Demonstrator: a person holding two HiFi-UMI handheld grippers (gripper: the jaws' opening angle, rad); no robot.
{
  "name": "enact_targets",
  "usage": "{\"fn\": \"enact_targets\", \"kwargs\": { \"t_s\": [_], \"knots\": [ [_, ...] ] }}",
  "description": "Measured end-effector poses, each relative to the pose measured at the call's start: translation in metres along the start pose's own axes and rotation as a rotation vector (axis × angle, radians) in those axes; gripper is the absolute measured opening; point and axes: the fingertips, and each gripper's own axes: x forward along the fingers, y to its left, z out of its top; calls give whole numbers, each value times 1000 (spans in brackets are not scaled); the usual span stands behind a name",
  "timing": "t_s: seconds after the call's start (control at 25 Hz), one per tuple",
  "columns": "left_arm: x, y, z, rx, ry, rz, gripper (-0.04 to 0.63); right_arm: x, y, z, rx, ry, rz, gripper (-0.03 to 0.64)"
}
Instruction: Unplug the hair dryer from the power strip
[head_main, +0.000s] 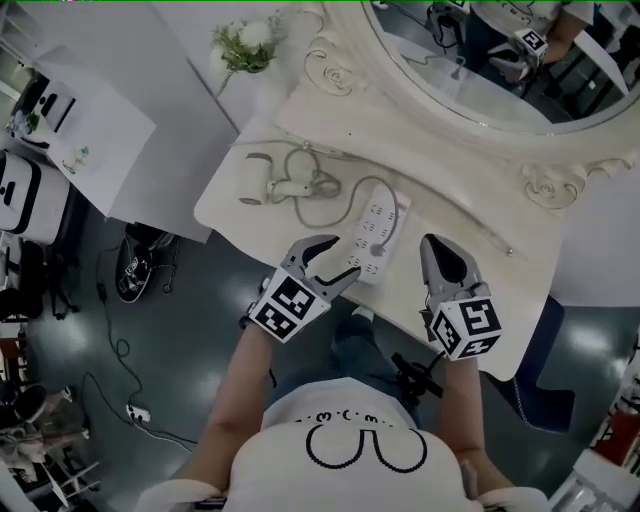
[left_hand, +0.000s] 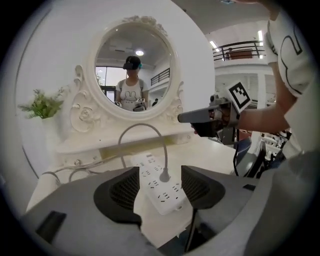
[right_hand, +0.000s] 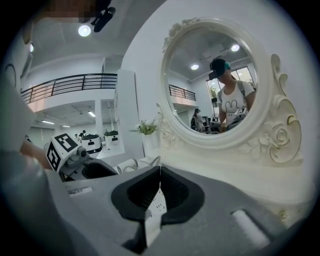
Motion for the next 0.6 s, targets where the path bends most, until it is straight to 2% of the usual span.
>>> {"fn": "enact_targets", "kwargs": {
  "t_s": [0.28,0.4,0.6],
  "knots": [
    [41,-11,-44,104,171,-173,258,21,-10,-21,15,66,-31,26],
    [50,-15,-54,143,201,-238,258,22,-10,-27,45,85,-74,32],
    [57,-17,-68,202,224,-329,258,21,4,-39,88,113,-152,94]
  ]
}}
